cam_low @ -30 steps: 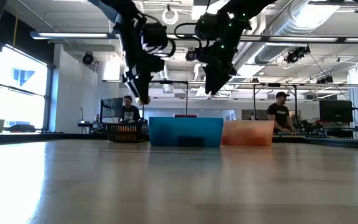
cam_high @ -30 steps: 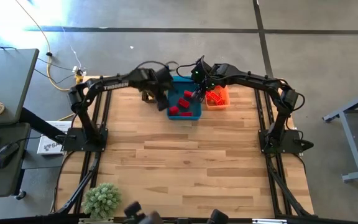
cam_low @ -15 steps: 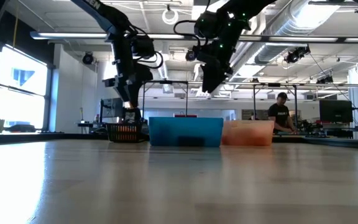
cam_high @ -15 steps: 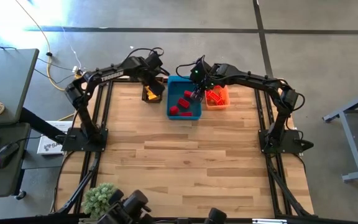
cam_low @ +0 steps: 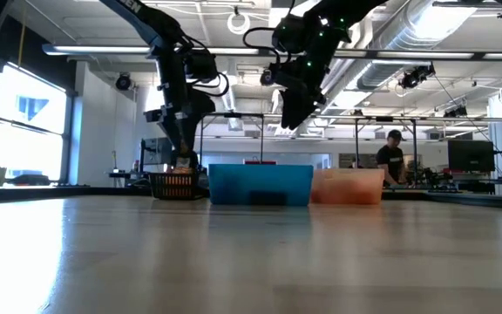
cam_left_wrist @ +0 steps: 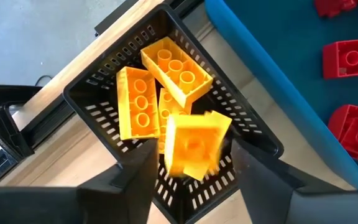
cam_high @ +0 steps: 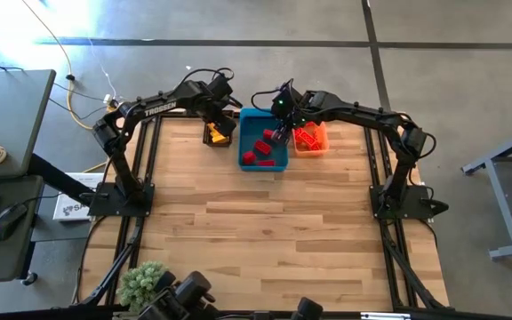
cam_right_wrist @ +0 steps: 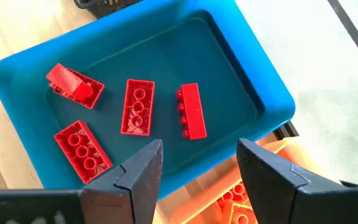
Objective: Sort & place blocks by color
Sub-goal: Put the yellow game piece into the black bin, then return to Home Position
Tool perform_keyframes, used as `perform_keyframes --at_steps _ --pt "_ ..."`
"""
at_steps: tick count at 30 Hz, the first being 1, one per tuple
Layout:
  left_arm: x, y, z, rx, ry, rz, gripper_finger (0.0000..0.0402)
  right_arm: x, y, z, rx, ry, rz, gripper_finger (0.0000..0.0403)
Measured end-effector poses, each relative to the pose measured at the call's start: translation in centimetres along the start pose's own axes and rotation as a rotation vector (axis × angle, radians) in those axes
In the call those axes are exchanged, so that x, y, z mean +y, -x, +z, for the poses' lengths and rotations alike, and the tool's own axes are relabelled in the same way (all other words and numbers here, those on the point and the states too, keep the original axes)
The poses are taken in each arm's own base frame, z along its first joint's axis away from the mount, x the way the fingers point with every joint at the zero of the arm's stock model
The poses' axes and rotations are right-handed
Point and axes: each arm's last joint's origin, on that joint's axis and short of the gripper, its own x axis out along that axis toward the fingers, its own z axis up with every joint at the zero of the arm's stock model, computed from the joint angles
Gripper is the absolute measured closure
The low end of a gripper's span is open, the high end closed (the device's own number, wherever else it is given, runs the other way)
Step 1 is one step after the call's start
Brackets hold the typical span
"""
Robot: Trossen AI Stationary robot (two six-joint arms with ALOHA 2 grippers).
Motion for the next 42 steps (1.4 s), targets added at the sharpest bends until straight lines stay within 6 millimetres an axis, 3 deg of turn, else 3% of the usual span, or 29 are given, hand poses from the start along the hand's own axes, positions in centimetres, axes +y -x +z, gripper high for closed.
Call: perform_keyframes --at_steps 10,20,24,29,36,42 --pt "-0.4 0.9 -0.2 -0.020 -0.013 -0.010 0.0189 0.2 0.0 0.0 -0.002 -0.059 0.084 0.0208" --pt "-4.5 7.2 -2.1 -0.188 -0.179 -0.101 0.0188 2.2 0.2 0.0 0.017 -0.141 0.214 0.0208" --pt "-6.0 9.9 -3.6 -0.231 -0.253 -0.285 0.0188 3.8 0.5 0.1 0.009 -0.159 0.241 0.0208" --pt "-6.7 12.0 -6.9 -0.324 -0.273 -0.405 0.0188 6.5 2.3 0.4 -0.074 -0.122 0.204 0.0208" --pt "-6.6 11.7 -13.6 -0.446 -0.279 -0.522 0.0188 9.7 6.0 0.9 -0.249 -0.067 0.226 0.0208" --pt "-6.0 10.9 -18.2 -0.553 -0.312 -0.623 0.0188 11.3 8.2 0.8 -0.307 -0.119 0.294 0.0208"
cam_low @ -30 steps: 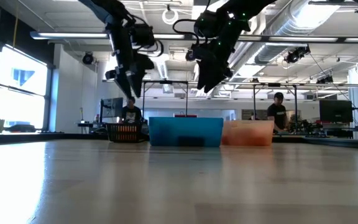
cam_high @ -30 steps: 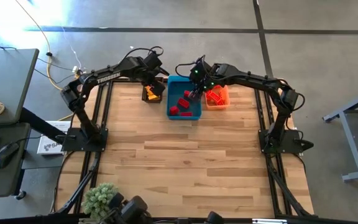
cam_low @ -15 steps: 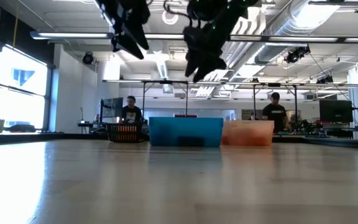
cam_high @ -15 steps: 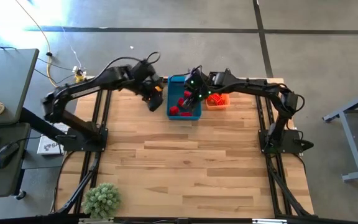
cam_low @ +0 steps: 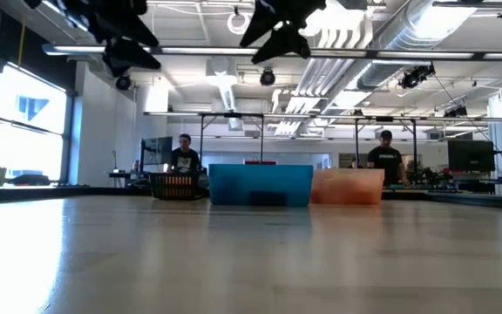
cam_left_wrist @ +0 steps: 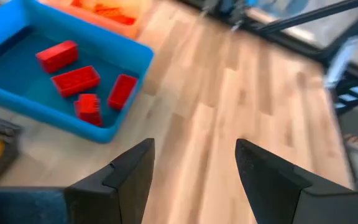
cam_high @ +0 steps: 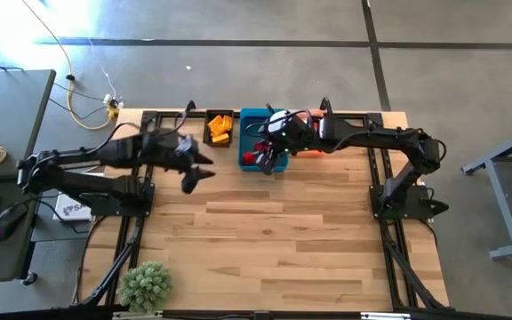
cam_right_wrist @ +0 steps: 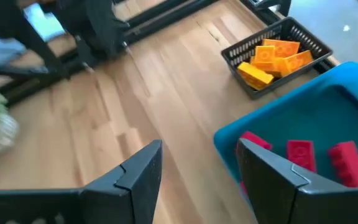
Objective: Sort & place blocks by color
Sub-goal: Return to Home Position
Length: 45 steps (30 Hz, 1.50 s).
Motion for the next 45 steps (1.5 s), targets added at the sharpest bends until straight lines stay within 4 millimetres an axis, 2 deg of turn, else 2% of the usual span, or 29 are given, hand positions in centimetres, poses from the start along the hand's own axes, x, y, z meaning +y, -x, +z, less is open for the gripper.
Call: perform_keyframes --at_steps 7,15,20,25,32,39,45 --pt "-0.5 1.3 -4.4 -0.122 -0.001 -0.107 0.0188 2.2 0.7 -0.3 -0.020 -0.107 0.057 0.0208" --pt "-0.4 2.1 -8.6 -0.208 0.010 -0.219 0.0188 5.3 1.2 0.1 -0.149 -0.106 0.168 0.0208" --pt "0.1 2.3 -10.7 -0.253 0.009 -0.245 0.0188 5.9 1.8 0.0 -0.148 -0.099 0.199 0.0208" --pt "0.7 2.0 -12.4 -0.332 0.016 -0.227 0.0188 5.4 5.3 0.5 -0.194 -0.108 0.203 0.0208" --pt "1.6 1.2 -14.2 -0.394 0.066 -0.193 0.0188 4.2 11.6 0.9 -0.320 0.010 0.146 0.0208" --pt "1.9 0.6 -14.8 -0.414 0.098 -0.187 0.0188 1.9 17.0 -1.2 -0.272 0.031 -0.049 0.0208" --pt "1.9 0.3 -14.8 -0.447 0.102 -0.192 0.0188 0.8 19.4 -3.1 -0.213 0.037 -0.207 0.0208"
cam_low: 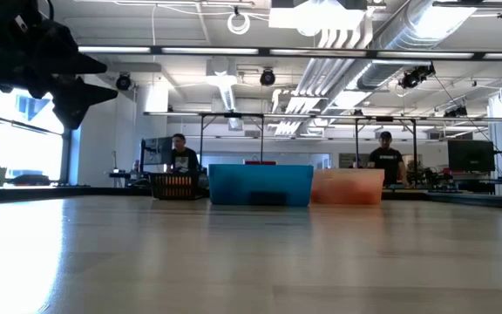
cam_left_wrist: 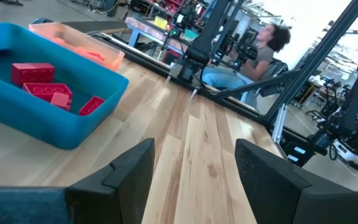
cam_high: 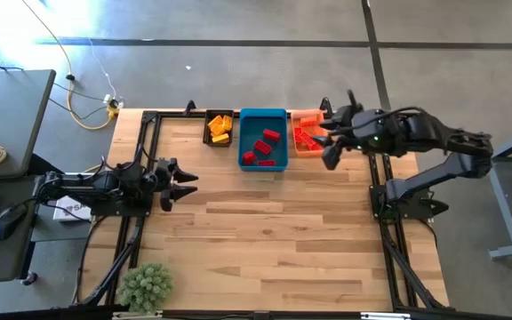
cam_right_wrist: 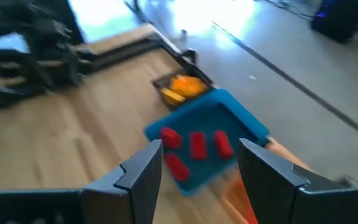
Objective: Sort & place blocks by color
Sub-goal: Return to Home Position
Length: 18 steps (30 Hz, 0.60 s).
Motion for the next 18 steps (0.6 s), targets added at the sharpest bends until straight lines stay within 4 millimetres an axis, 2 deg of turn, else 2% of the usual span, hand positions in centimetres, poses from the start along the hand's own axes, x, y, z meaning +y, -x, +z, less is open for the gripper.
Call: perform_keyframes --at_steps 4,6,18 --pt "0.0 -0.1 -0.1 0.010 0.000 0.005 0.0188 -0.4 0.9 -1.1 0.025 0.030 -0.100 0.0208" --pt "0.1 -0.1 -0.1 0.018 0.000 0.008 0.0188 -0.7 0.9 -2.4 0.020 0.046 -0.125 0.0208" --pt "0.1 -0.1 -0.1 0.015 0.000 0.007 0.0188 -4.3 0.1 -13.5 -0.181 -0.094 0.064 0.0208"
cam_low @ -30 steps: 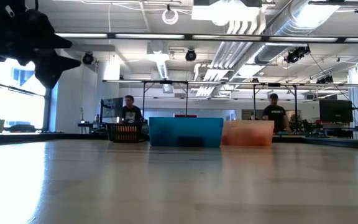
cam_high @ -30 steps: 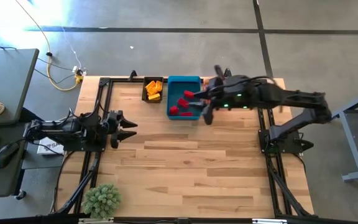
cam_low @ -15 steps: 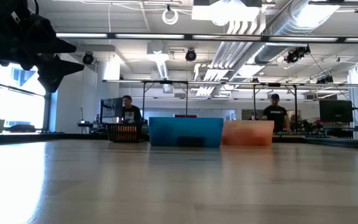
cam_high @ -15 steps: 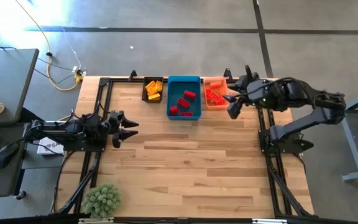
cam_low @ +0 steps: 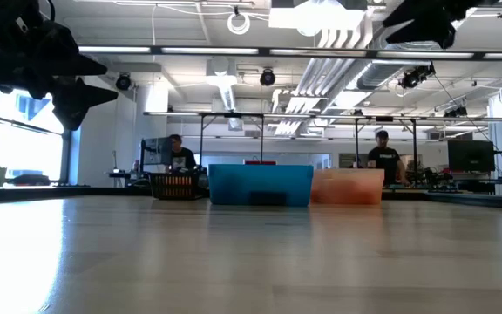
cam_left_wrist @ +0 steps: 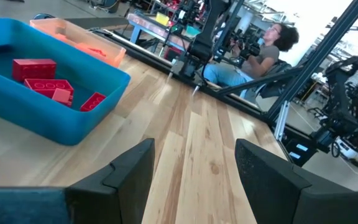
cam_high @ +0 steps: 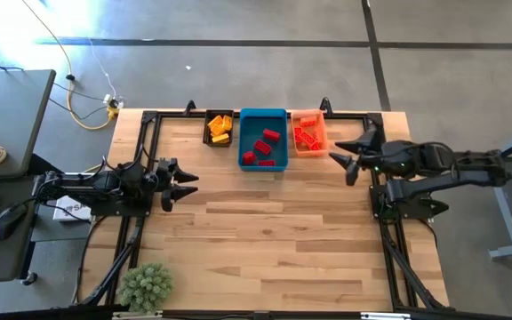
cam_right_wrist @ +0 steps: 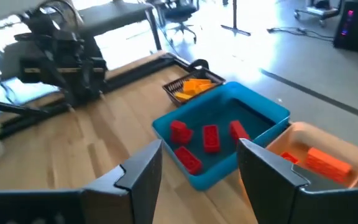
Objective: Sort & place blocks by color
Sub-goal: Return to Home Position
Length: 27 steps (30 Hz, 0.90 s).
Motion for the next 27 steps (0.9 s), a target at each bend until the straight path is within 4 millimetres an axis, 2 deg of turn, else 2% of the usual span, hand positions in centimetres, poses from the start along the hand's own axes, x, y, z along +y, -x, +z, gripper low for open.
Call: perform_keyframes --at_steps 4,11,21,27 --pt "0.0 0.0 0.0 0.000 -0.032 0.000 0.0188 -1.3 0.5 -3.0 -0.063 -0.039 0.051 0.0208" --pt "0.0 0.0 0.0 0.000 -0.234 0.000 0.0188 -2.9 0.6 -7.1 -0.157 -0.068 0.100 0.0208" --pt "0.0 0.0 0.0 0.000 -0.229 0.000 0.0188 -3.9 -0.6 -11.7 -0.177 -0.114 0.118 0.0208" --pt "0.0 0.0 0.0 0.000 -0.227 0.000 0.0188 -3.8 -1.5 -13.8 -0.206 -0.132 0.248 0.0208"
